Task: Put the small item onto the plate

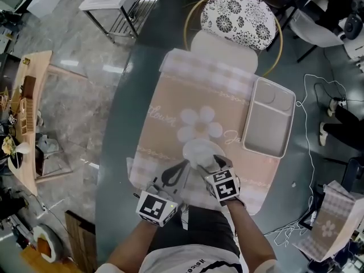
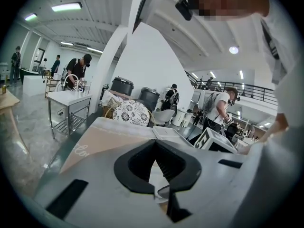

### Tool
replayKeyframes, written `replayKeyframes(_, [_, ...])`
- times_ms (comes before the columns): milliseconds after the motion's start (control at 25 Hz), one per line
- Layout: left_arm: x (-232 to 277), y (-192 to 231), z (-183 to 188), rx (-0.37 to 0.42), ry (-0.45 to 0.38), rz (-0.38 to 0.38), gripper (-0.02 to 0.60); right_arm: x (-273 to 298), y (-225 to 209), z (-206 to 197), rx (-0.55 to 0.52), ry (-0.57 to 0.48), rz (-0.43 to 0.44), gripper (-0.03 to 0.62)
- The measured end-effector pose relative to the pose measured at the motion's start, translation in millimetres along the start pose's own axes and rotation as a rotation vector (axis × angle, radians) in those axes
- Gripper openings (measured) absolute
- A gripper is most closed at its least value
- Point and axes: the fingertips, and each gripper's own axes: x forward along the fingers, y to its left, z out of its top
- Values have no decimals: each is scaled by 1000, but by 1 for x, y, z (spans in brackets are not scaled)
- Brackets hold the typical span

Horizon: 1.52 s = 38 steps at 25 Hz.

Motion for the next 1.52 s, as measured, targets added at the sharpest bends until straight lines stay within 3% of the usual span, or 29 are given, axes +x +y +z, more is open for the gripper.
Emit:
replayKeyframes(440, [-11,-41,34,6,50,-25,5,-93,27,63,-6,-214,43,279])
replayKeyframes(520, [-14,-49,45,18,54,-27,5,-113,29,79,-3,-279,30,231])
replayKeyframes(640, [-25,-63,60,48,54,-28,5,-142,33,96,20,-369,-2,102])
replayKeyframes(840, [-47,-81,88,88,26,-37,5,-191,48,119,41,-490,-17,26])
replayKeyframes(1520, [-102,-143,153,153,-111,-107,5,-310,107,144,-12,-746,-57,14])
